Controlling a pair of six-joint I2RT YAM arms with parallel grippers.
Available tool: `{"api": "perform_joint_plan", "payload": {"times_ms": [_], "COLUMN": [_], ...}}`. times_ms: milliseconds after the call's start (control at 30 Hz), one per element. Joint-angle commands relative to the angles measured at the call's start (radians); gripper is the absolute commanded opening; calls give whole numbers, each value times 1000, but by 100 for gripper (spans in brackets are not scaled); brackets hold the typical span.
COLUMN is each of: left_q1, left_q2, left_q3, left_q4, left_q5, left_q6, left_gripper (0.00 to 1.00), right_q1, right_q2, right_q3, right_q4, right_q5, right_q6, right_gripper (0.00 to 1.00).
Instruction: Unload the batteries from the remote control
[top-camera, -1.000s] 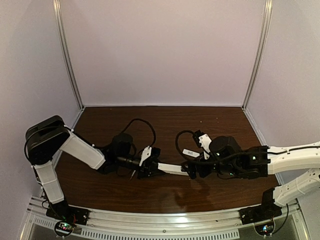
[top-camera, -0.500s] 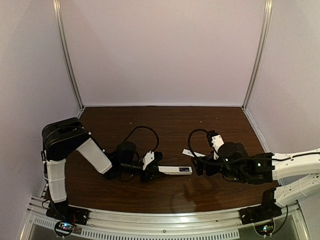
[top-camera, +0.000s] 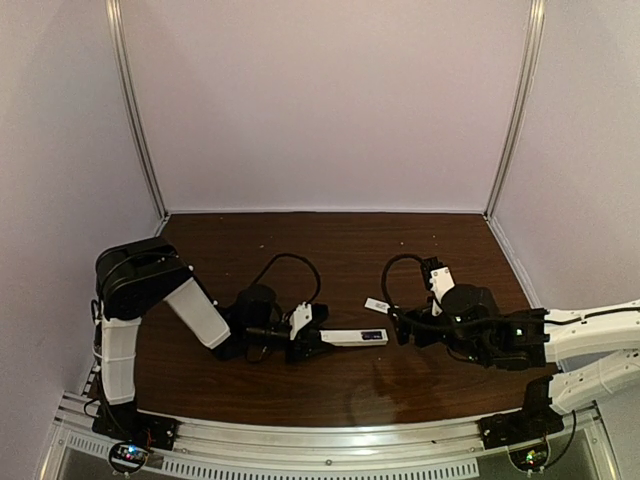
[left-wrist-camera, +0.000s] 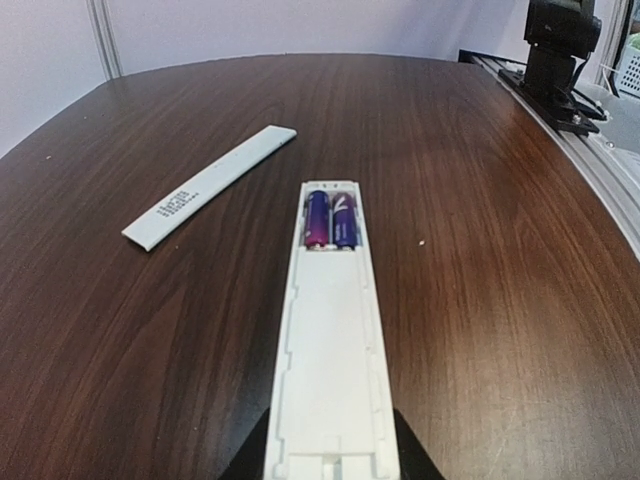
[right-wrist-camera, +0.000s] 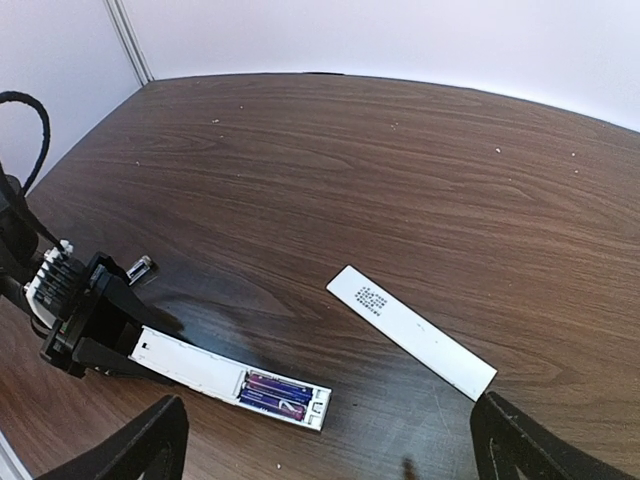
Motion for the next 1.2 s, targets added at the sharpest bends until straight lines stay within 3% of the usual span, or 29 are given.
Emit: {"api": "perform_joint_plan", "payload": {"times_ms": [0, 167, 1167], "left_q1": [-4, -4, -4], "left_q2": [23, 22, -11], "left_q3": [0, -6, -35], "left_q4": [8, -5, -27], "left_q5": [-33, -55, -48], "left_q6": [52, 83, 115], "left_gripper": [8, 21, 52], "right_q1": [-11, -15, -16], "right_q2": [11, 25, -9], "right_q3": [0, 5, -13], "right_q4": [24, 24, 7], "right_q5": [24, 19, 2], "right_q6": [-9, -10, 26], "right_gripper": [100, 100, 100]}}
